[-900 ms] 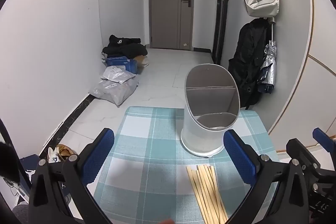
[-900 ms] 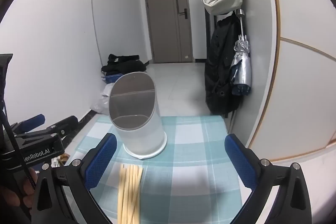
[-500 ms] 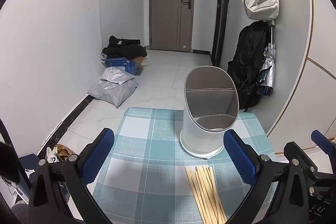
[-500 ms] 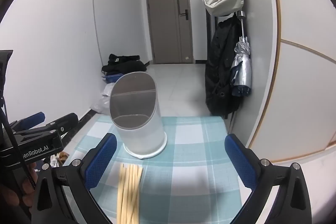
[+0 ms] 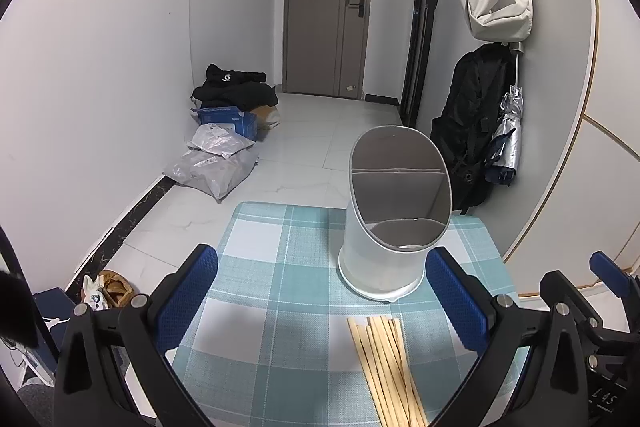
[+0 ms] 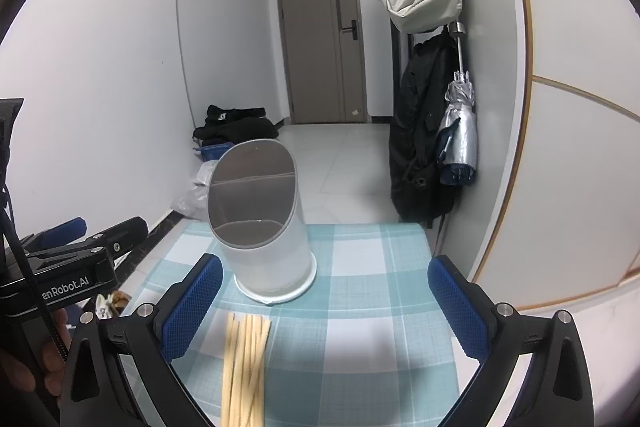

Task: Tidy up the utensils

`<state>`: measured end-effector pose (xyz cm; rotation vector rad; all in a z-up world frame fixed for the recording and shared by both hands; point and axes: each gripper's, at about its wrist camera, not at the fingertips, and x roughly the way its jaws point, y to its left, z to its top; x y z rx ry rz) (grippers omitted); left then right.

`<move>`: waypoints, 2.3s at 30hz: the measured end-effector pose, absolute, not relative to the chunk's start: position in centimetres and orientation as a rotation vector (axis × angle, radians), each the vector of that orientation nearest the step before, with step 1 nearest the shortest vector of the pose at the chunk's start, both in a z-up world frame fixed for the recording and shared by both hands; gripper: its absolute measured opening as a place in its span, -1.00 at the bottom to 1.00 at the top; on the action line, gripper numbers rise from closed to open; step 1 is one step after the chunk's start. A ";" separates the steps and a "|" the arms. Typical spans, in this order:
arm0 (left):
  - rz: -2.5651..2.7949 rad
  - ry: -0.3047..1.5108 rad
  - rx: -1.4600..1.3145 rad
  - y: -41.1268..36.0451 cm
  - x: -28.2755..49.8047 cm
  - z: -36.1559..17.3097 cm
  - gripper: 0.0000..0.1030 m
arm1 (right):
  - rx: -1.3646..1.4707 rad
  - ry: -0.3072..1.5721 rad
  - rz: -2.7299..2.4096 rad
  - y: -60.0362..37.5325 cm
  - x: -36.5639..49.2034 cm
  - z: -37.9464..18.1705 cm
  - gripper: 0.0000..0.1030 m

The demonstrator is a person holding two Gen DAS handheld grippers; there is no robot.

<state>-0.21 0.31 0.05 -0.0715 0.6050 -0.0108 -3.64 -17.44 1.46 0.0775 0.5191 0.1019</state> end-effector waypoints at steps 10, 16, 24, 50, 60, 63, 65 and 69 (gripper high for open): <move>-0.009 0.603 -0.085 0.5 -0.3 0.2 0.98 | 0.074 0.520 0.097 -17.3 -3.6 1.4 1.00; -0.008 0.612 -0.093 0.6 -0.1 0.2 0.98 | 0.074 0.516 0.098 -17.4 -3.7 1.5 1.00; -0.014 0.616 -0.120 1.0 0.0 0.2 0.98 | 0.073 0.515 0.095 -17.3 -3.7 1.5 1.00; -0.024 0.619 -0.149 1.3 -0.1 0.0 0.98 | 0.083 0.513 0.102 -17.5 -3.8 1.5 1.00; -0.006 0.681 -0.126 1.7 0.8 -0.9 0.98 | 0.098 0.547 0.126 -17.3 -3.3 0.9 1.00; 0.037 0.726 -0.120 2.7 1.5 -1.7 0.98 | 0.118 0.620 0.155 -17.2 -2.3 -0.1 1.00; 0.055 0.744 -0.119 3.4 1.7 -2.0 0.98 | 0.135 0.676 0.166 -17.2 -1.6 -1.0 1.00; 0.075 0.786 -0.135 4.9 2.1 -2.9 0.98 | 0.150 0.799 0.184 -16.6 0.1 -3.2 0.91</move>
